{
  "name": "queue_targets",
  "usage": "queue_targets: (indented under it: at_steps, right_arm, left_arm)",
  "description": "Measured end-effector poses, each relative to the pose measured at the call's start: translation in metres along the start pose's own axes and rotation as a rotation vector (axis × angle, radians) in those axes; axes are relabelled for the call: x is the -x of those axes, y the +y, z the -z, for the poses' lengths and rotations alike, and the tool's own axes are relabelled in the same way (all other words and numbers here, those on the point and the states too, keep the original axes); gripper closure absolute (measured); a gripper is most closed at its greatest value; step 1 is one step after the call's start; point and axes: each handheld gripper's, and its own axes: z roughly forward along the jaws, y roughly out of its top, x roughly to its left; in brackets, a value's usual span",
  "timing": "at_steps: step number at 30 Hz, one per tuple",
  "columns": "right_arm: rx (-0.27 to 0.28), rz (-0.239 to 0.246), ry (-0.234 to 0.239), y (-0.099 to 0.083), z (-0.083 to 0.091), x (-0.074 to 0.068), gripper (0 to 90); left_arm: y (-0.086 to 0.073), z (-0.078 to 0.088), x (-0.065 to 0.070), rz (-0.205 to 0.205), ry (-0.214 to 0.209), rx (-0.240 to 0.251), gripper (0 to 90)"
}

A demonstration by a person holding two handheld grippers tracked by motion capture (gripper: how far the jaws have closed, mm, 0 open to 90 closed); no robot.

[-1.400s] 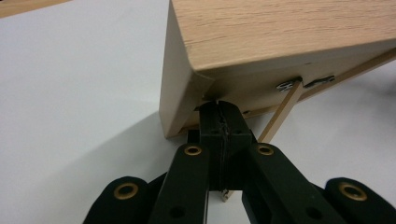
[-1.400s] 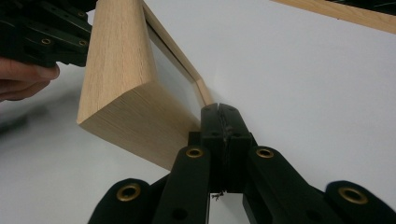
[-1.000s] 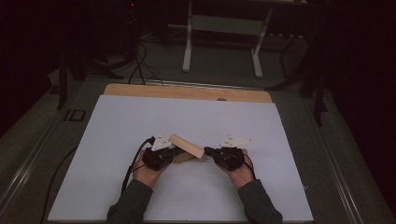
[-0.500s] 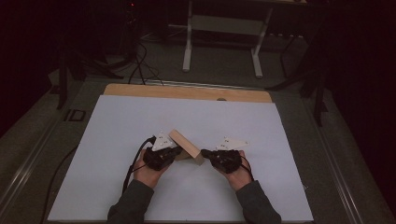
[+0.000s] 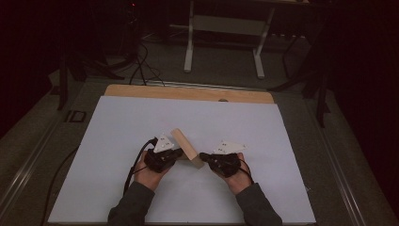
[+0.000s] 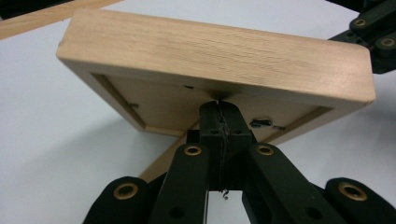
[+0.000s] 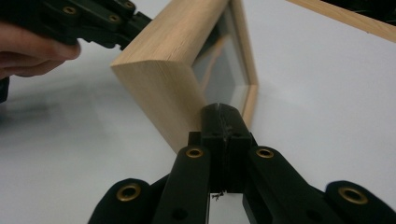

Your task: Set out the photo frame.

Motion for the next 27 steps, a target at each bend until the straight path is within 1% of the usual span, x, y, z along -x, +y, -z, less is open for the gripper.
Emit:
queue_targets:
  at_steps: [1,9,20,24,27]
  right_arm:
    - [0.0,0.013,0.0,0.001,-0.001,-0.003,89.6]
    - [-0.003,0.034,0.014,0.005,-0.004,-0.01,89.6]
    - [-0.005,0.041,0.023,0.007,-0.008,-0.014,89.6]
    - [-0.006,0.04,0.026,0.008,-0.008,-0.015,89.6]
    - [-0.007,0.042,0.026,0.008,-0.009,-0.016,89.6]
  left_arm:
    - [0.0,0.0,-0.001,0.002,0.002,-0.001,89.8]
    - [-0.001,-0.001,-0.002,0.0,0.008,-0.015,89.9]
    - [-0.002,-0.003,-0.007,0.013,0.003,-0.008,89.9]
    - [-0.002,-0.004,-0.009,0.015,-0.006,-0.009,89.9]
    - [-0.002,-0.005,-0.009,0.017,-0.002,-0.008,89.9]
